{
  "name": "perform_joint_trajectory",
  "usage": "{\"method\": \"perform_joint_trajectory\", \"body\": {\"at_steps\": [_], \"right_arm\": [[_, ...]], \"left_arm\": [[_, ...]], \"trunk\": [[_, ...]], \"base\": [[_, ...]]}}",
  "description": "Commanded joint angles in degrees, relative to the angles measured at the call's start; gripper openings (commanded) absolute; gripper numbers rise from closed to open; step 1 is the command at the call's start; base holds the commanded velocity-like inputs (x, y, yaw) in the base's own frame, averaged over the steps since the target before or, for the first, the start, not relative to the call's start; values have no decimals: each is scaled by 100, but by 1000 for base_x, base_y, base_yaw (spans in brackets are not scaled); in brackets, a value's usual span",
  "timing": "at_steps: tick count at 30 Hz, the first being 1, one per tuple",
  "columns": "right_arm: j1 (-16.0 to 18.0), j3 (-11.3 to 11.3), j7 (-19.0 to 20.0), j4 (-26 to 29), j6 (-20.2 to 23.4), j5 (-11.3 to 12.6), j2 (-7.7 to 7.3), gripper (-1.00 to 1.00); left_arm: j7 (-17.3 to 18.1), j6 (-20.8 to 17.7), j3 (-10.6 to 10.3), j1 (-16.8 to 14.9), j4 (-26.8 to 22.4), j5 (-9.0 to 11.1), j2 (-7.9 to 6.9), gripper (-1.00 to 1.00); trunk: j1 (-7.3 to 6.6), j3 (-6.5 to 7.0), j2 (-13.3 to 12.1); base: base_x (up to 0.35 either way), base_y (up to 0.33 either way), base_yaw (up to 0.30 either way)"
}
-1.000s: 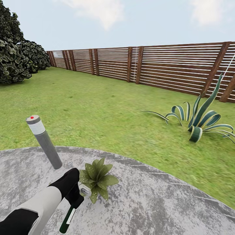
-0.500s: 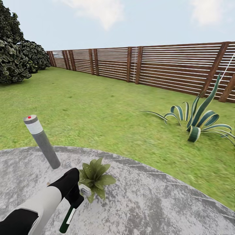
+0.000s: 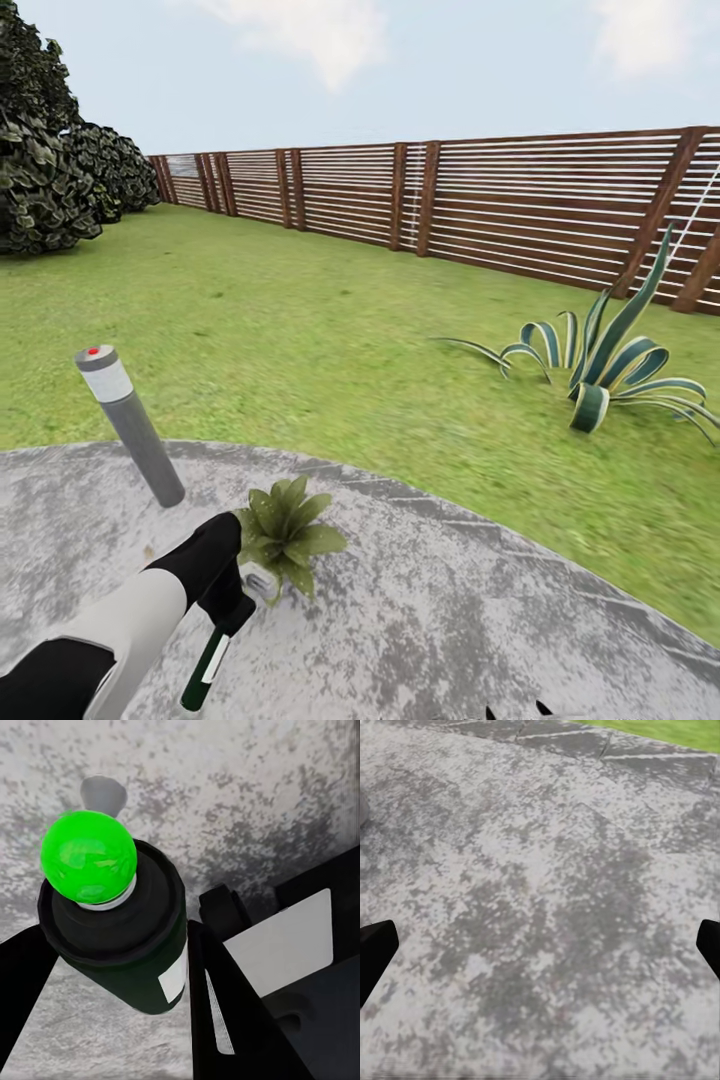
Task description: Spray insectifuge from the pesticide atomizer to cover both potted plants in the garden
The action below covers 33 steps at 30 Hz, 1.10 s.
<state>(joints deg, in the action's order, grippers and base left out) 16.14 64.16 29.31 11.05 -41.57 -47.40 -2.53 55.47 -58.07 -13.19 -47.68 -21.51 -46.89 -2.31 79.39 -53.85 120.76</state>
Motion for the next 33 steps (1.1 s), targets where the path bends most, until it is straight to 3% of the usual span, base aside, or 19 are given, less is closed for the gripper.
{"method": "perform_joint_trajectory", "body": {"at_steps": [1,15,18,20,22,26,33], "right_arm": [[4,53,48,5,-8,-12,6,100],[4,53,48,11,-9,-15,-1,100],[4,53,48,11,-9,-15,-3,100],[4,53,48,11,-9,-15,-5,100],[4,53,48,11,-9,-15,-17,100],[5,60,48,18,-14,-15,-37,100],[4,60,48,162,-9,-17,-54,100]], "left_arm": [[60,-21,-17,-3,-11,-49,3,-100],[60,-29,33,-92,-26,-23,27,-100],[50,-29,310,-109,-28,-27,29,-100],[9,-28,736,-150,-23,-36,11,-100],[-52,-25,968,-149,-21,-52,7,-100],[-87,-29,1050,-123,-12,-65,17,-100],[-89,-22,1013,-83,-11,-74,39,-100]], "trunk": [[-2,-11,2],[-2,-104,2],[-2,-124,2],[-2,-138,2],[-2,-151,2],[-2,-178,2],[-2,-199,2]], "base": [[-60,-72,162],[-4,-4,184],[0,0,186],[0,0,186],[0,0,186],[5,-2,185],[183,-144,84]]}}
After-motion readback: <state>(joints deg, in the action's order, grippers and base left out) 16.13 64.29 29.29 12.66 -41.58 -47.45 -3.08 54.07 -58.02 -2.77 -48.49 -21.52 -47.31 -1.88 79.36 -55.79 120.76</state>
